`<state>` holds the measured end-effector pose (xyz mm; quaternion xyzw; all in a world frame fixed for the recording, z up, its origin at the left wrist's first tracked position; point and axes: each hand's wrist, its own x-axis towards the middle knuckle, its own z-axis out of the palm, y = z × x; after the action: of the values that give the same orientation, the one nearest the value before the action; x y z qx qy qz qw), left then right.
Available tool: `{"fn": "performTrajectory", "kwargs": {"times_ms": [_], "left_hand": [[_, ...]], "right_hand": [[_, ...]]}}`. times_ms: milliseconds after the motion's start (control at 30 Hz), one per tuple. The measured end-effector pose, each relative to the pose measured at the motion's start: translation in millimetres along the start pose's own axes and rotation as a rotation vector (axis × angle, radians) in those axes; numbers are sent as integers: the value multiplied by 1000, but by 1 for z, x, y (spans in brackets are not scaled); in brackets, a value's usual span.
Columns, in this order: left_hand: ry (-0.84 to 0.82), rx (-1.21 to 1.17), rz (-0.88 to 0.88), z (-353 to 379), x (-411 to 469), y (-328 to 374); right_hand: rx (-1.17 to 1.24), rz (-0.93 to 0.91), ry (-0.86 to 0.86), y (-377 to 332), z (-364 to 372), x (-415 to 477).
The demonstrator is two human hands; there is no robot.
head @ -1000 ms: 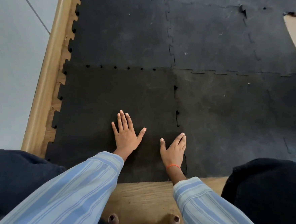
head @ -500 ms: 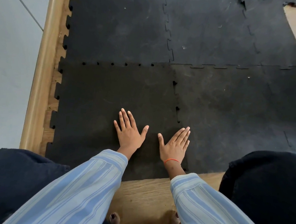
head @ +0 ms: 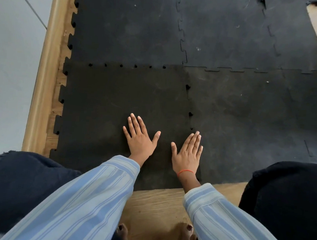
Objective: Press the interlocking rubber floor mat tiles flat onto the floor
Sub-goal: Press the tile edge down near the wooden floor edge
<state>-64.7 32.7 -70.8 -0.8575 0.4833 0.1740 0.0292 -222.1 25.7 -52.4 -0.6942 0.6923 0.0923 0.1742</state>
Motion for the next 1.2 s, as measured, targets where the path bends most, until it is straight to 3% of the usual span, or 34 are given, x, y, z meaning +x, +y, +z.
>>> {"fn": "performTrajectory", "kwargs": {"times_ms": [400, 567, 1067, 1200], "left_hand": [[-30, -14, 14, 1, 0, 18], [-19, 2, 34, 2, -1, 14], [-20, 12, 31, 5, 0, 16], [-30, 4, 34, 3, -1, 16]], "right_hand": [[37, -8, -116, 8, -22, 35], [31, 8, -21, 8, -8, 3], [69, 30, -29, 7, 0, -7], [245, 334, 103, 28, 12, -45]]}}
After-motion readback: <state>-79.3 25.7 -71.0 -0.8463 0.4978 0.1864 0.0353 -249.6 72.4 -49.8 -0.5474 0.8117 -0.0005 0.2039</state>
